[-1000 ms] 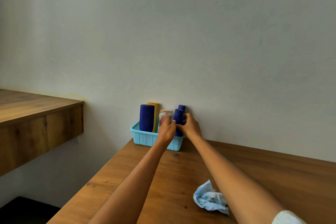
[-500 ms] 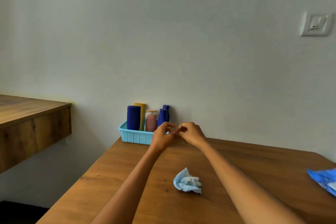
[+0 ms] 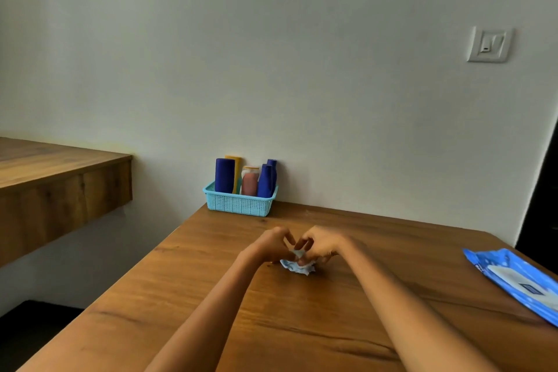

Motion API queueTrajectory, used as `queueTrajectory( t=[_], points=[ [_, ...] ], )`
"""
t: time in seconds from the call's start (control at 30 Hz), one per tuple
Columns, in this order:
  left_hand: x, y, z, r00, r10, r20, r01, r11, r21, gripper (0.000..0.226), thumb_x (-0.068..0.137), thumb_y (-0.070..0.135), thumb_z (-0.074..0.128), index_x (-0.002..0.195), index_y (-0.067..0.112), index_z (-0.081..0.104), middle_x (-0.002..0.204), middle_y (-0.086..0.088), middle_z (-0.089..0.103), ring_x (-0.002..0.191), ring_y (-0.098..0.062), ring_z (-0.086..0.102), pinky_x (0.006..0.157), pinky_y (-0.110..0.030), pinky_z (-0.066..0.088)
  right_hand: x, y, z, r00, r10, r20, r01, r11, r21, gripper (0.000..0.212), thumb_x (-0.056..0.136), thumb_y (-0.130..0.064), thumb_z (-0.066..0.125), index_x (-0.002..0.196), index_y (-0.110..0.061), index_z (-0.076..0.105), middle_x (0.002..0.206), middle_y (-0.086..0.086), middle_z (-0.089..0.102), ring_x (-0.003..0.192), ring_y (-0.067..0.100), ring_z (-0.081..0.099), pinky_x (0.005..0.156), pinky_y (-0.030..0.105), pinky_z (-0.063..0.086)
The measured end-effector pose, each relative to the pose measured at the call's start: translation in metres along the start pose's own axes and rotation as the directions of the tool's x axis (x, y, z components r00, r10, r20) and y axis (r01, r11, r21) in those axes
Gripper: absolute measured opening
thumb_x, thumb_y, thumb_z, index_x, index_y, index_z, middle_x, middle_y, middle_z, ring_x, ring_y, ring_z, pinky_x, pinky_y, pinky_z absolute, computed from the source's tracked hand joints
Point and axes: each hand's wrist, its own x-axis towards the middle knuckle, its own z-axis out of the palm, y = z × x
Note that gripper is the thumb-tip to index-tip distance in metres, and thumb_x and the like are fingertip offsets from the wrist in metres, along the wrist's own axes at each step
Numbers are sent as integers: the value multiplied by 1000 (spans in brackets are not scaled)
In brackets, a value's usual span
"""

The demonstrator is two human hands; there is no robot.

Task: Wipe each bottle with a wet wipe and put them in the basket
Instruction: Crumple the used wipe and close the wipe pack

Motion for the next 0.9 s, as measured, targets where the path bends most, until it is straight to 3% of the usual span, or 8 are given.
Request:
queueTrajectory(
  t=[0.1, 0.2, 0.3, 0.4, 0.57, 0.63, 0.73, 0.9],
  points=[
    [0, 2, 5, 993, 31, -116, -36, 998, -43, 28, 82, 14, 70, 108, 9, 60, 113, -9, 59, 95, -16, 60, 70, -21, 51, -3, 3, 5, 990, -26, -142, 44, 991, 126, 26, 82, -11, 69, 108, -10, 65, 109, 12, 66, 83, 16, 63, 69, 26, 56],
    [0, 9, 11, 961, -47, -274, -62, 924, -377, 22, 82, 9, 70, 102, 7, 61, 99, -10, 65, 81, -15, 65, 62, -20, 55, -8, 5, 7, 924, 1, -383, 128, 942, 311, 8, 84, -14, 67, 91, -12, 68, 94, 10, 70, 81, 19, 67, 72, 31, 57],
    [2, 26, 22, 918, -230, -324, -99, 657, -748, 14, 83, 3, 68, 95, 6, 64, 98, -14, 67, 82, -19, 68, 59, -21, 55, -16, 7, 9, 828, 126, -547, 234, 808, 540, 6, 84, -12, 66, 84, -17, 69, 92, 7, 70, 82, 16, 68, 70, 30, 59],
    [3, 51, 40, 887, -381, -261, -85, 421, -903, 6, 85, 2, 65, 88, 7, 67, 90, -14, 69, 78, -21, 69, 58, -23, 56, -31, 13, 3, 842, 198, -502, 242, 692, 680, 8, 85, -16, 66, 89, -15, 72, 97, 8, 70, 86, 17, 67, 71, 31, 59],
    [-3, 105, 66, 980, -198, 3, 22, 95, -995, 14, 89, -7, 51, 95, -7, 64, 88, -21, 66, 74, -28, 67, 62, -31, 59, -88, 50, -25, 893, 196, -404, 182, 665, 724, 25, 84, -7, 67, 108, -3, 65, 93, 10, 66, 79, 19, 64, 61, 25, 57],
    [-7, 130, 80, 995, -92, 24, 33, 101, -994, 17, 90, -8, 46, 94, -7, 63, 85, -19, 66, 69, -26, 66, 60, -30, 59, -116, 71, -37, 859, 253, -445, 183, 660, 729, 27, 84, 1, 63, 111, 5, 62, 93, 12, 64, 74, 16, 63, 59, 20, 56],
    [-13, 176, 113, 998, -20, 56, 59, 329, -942, 14, 92, 0, 54, 102, -4, 63, 87, -13, 64, 72, -23, 60, 69, -31, 54, -156, 110, -53, 789, 379, -484, 40, 754, 655, 26, 83, 5, 63, 108, 7, 64, 97, 19, 64, 85, 24, 62, 84, 34, 54],
    [-25, 262, 187, 968, 57, 245, 196, 437, -878, 17, 91, -1, 49, 107, -4, 55, 98, -20, 53, 64, -21, 48, 59, -30, 41, -229, 172, -74, 582, 553, -596, -502, 821, 271, 29, 76, -19, 73, 98, -1, 70, 100, 17, 70, 93, 28, 67, 87, 38, 53]
  ],
)
